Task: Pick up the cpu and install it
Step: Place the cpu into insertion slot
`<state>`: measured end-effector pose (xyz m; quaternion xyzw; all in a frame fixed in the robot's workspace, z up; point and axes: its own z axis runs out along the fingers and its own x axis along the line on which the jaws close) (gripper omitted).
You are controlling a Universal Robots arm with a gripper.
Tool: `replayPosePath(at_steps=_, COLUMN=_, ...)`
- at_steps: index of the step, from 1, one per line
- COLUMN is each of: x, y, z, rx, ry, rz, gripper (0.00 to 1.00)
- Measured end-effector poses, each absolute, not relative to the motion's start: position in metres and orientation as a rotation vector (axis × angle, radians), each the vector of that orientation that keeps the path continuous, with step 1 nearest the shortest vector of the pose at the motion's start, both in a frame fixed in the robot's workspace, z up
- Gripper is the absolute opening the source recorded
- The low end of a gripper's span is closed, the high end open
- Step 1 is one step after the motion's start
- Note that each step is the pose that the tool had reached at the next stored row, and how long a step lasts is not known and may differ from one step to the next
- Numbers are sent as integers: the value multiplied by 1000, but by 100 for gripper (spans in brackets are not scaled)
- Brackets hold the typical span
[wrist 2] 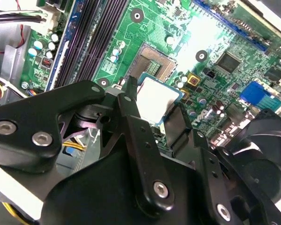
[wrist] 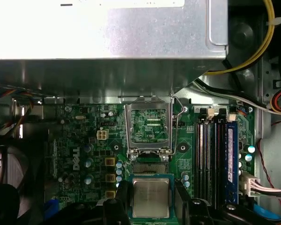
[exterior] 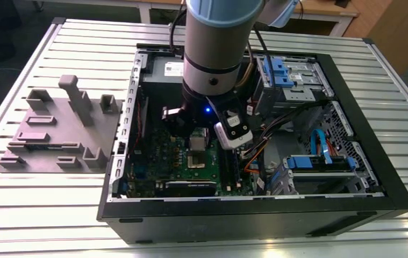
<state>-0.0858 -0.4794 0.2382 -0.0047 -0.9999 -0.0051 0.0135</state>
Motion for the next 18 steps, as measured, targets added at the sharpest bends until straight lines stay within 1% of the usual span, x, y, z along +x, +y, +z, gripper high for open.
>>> replayPosePath(at_steps=5, x=-86, y=-479, z=238, rx=-15, ry=-3115, rz=-16, gripper=47)
replayPosePath(at_steps=18, x=-86, y=-481, z=223, rx=-15, ry=-3115, rz=-15, gripper=47)
